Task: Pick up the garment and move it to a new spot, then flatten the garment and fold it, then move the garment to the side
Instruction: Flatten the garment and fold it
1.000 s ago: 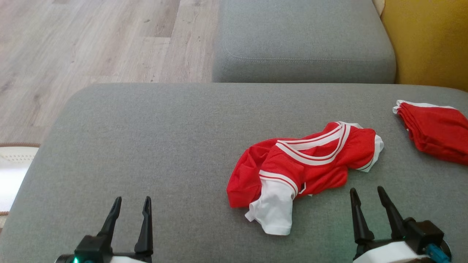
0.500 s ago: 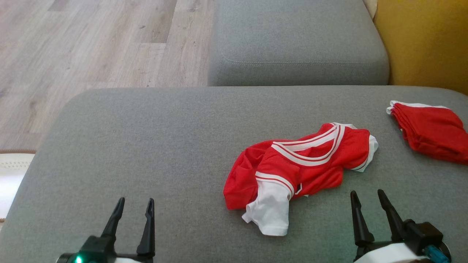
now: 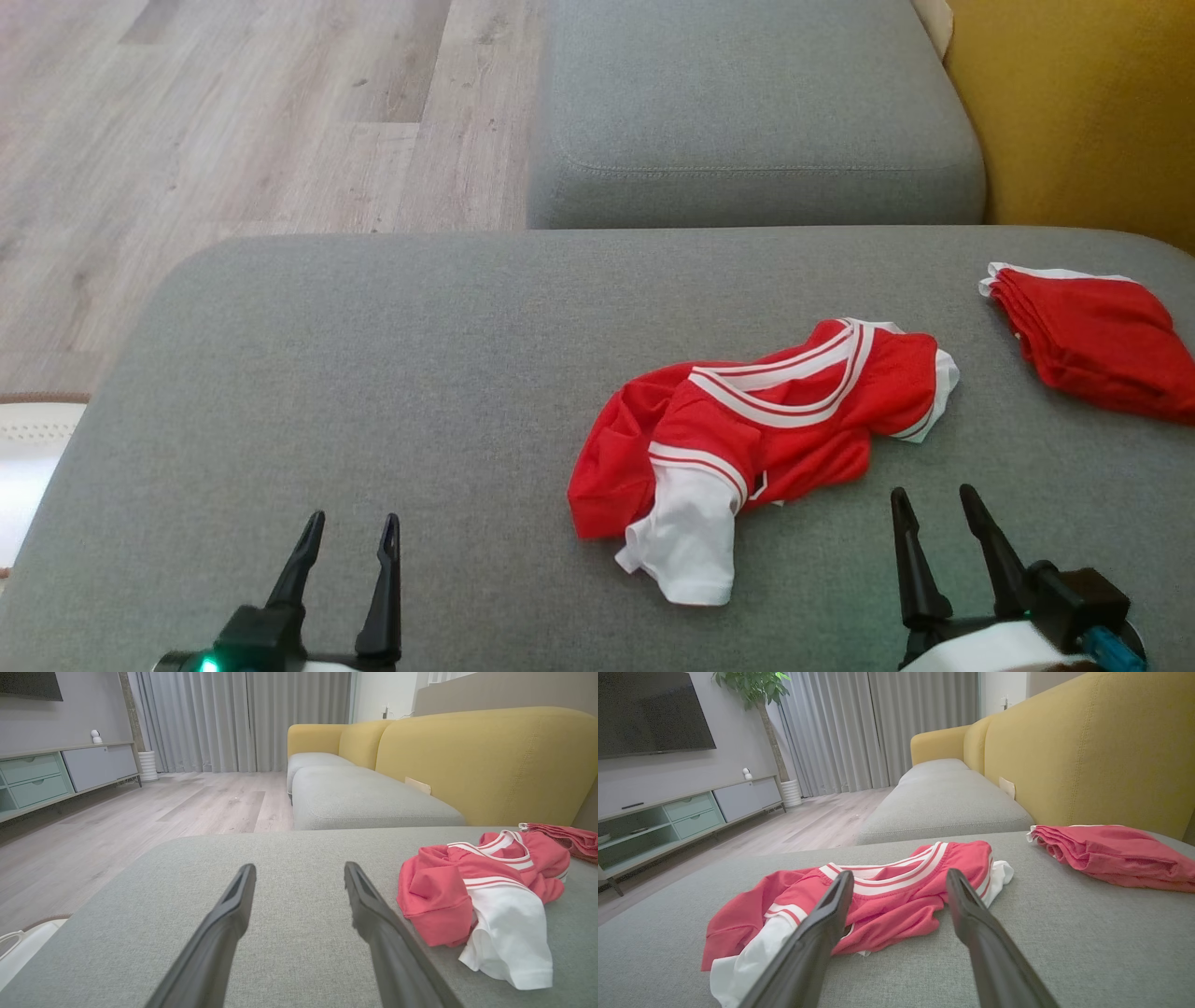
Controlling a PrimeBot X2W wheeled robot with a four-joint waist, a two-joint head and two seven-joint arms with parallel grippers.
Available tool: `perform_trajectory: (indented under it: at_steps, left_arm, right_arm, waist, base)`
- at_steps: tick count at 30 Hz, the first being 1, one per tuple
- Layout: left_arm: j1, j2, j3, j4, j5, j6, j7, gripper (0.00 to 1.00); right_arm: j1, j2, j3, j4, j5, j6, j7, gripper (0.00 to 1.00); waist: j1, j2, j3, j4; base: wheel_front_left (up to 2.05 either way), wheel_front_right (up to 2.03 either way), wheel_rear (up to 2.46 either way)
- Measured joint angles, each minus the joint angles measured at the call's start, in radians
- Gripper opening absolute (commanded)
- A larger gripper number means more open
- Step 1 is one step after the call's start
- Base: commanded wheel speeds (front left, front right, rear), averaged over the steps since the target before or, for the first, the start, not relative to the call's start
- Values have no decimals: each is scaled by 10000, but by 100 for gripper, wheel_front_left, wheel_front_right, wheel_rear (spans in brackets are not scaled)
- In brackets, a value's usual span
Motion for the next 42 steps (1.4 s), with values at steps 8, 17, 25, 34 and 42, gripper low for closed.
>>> perform_trajectory:
  at_steps: [8,17,25,34,42]
  left_arm:
    - [-1,-8,-8,19,10,4,0,100]
    - [-1,-17,-29,19,84,10,0,100]
    - [-1,-25,-33,23,86,13,0,100]
    - [-43,-29,-270,107,205,-69,0,100]
    - [-1757,-52,-1825,920,-79,-991,0,100]
  right_arm:
    - [3,0,50,0,73,0,0,100]
    - [4,0,186,4,219,0,0,100]
    - [5,0,190,2,219,0,0,100]
    - [7,0,251,-6,217,0,0,100]
    - [-152,0,667,-52,105,0,0,100]
  waist:
    - [0,0,-2,57]
    - [0,0,-56,-2]
    - [0,0,-66,-40]
    - [0,0,32,-48]
    - [0,0,536,-234]
  base:
    - [0,0,0]
    - [0,0,0]
    - [0,0,0]
    - [0,0,0]
    - [0,0,0]
